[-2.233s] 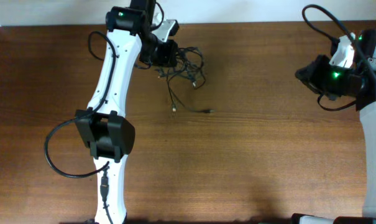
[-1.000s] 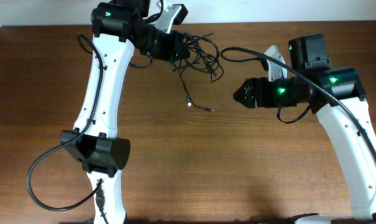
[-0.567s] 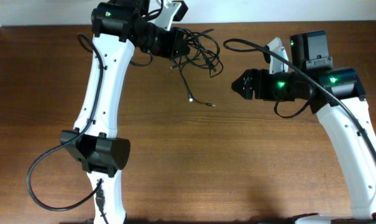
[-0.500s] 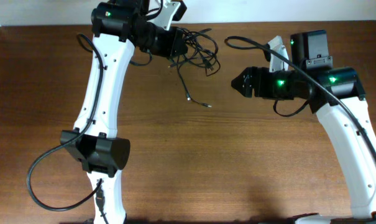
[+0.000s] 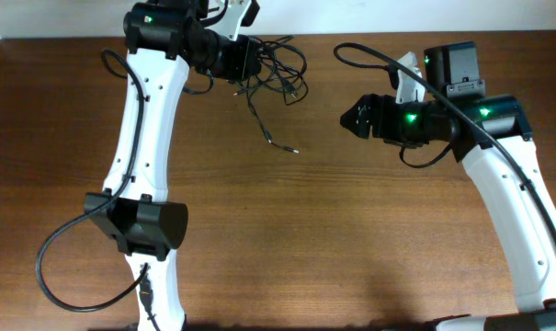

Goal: Untangle cables

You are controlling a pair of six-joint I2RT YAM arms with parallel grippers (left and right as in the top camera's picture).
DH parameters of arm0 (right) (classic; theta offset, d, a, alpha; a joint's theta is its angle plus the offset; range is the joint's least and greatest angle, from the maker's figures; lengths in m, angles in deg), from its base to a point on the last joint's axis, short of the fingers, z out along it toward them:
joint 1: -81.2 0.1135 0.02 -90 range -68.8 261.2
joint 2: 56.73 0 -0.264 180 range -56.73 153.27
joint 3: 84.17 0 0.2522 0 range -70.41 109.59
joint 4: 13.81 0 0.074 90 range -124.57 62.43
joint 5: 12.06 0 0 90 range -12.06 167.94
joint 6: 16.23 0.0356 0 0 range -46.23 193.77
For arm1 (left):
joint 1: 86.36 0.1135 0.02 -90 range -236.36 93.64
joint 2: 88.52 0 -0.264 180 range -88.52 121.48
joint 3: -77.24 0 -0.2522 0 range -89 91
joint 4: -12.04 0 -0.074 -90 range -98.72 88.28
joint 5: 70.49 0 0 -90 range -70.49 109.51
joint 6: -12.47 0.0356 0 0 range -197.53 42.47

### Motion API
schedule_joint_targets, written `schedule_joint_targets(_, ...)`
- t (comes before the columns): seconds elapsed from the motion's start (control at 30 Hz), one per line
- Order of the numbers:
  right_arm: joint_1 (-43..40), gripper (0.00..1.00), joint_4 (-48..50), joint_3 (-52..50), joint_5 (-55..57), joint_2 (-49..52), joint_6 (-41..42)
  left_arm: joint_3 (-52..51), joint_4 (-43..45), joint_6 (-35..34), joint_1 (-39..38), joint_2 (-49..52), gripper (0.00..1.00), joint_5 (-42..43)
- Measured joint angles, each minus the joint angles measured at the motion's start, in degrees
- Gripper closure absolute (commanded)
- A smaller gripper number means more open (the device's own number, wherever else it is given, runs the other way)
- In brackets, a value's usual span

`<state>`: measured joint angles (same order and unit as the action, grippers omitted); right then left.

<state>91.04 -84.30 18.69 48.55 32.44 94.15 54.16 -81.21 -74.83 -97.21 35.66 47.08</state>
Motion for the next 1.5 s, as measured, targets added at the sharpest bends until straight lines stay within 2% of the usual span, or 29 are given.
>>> schedule_joint_targets(0.43, 0.0, 0.22, 0.0, 0.0, 0.0, 0.0, 0.2, 0.0, -1.3, -0.4, 0.0, 0.0, 1.0, -0.1)
schedule_joint_targets(0.57, 0.0, 0.22, 0.0, 0.0, 0.0, 0.0, 0.2, 0.0, -4.1, -6.7, 0.0, 0.0, 1.0, -2.8)
schedule_joint_targets(0.7, 0.3, 0.22, 1.3, 0.0, -0.7, 1.0, 0.2, 0.0, -8.2, -9.2, 0.0, 0.0, 1.0, -3.3)
schedule_joint_targets(0.77, 2.7, 0.28, 8.1, -0.1, -4.9, 3.3, 0.4, 0.0, -9.2, -11.9, -0.1, 0.0, 1.0, -3.5)
schedule_joint_targets(0.83, 6.5, 0.37, 14.6, -0.2, -6.0, 4.4, 4.5, 0.0, -10.1, -14.0, -1.0, 0.0, 1.0, -3.4)
schedule_joint_targets(0.93, 9.6, 0.43, 18.7, -0.2, -2.4, 6.8, 12.6, 0.0, -10.1, -14.6, -4.0, 0.0, 1.0, -2.4)
schedule_joint_targets(1.03, 10.5, 0.57, 21.9, -0.1, 2.9, 12.9, 19.6, 0.0, -10.1, -14.8, -5.3, 0.0, 1.0, -2.1)
schedule_joint_targets(1.07, 10.5, 0.66, 22.2, -0.1, 3.7, 14.5, 20.9, 0.0, -10.1, -14.8, -5.2, 0.0, 1.0, -1.4)
schedule_joint_targets(1.1, 10.8, 0.82, 22.4, -0.1, 4.3, 15.8, 21.5, 0.0, -10.1, -14.9, -5.3, 0.0, 1.0, -0.7)
schedule_joint_targets(1.13, 11.1, 0.94, 22.6, 0.0, 4.9, 16.1, 22.0, 0.0, -10.1, -14.7, -5.6, 0.0, 1.0, 1.1)
schedule_joint_targets(1.17, 11.2, 0.96, 22.8, 0.2, 4.8, 16.1, 22.4, 0.0, -10.1, -14.0, -5.5, 0.0, 1.0, 1.9)
schedule_joint_targets(1.27, 10.1, 0.96, 19.7, 1.5, 2.2, 15.7, 22.1, -0.2, -10.6, -9.3, -4.3, 0.1, 0.89, 0.5)
schedule_joint_targets(1.3, 9.6, 0.96, 17.6, 1.8, 1.4, 15.2, 20.7, -0.4, -10.7, -8.8, -3.6, 0.2, 1.0, -1.1)
schedule_joint_targets(1.4, 2.7, 0.96, 9.6, 0.3, 6.4, 14.0, 13.8, -0.3, -10.5, -8.1, 3.9, 0.1, 1.0, -10.2)
schedule_joint_targets(1.43, 2.6, 0.96, 8.8, 0.3, 5.9, 13.5, 11.8, -0.3, -10.6, -8.1, 5.0, 0.1, 1.0, -11.9)
schedule_joint_targets(1.47, 3.1, 0.96, 7.8, 0.3, 4.7, 12.8, 10.3, -0.3, -10.6, -8.1, 4.2, 0.1, 0.89, -12.1)
schedule_joint_targets(1.5, 3.4, 0.96, 6.6, 0.3, 2.8, 12.3, 8.7, -0.3, -10.5, -8.1, 3.1, 0.1, 0.58, -12.0)
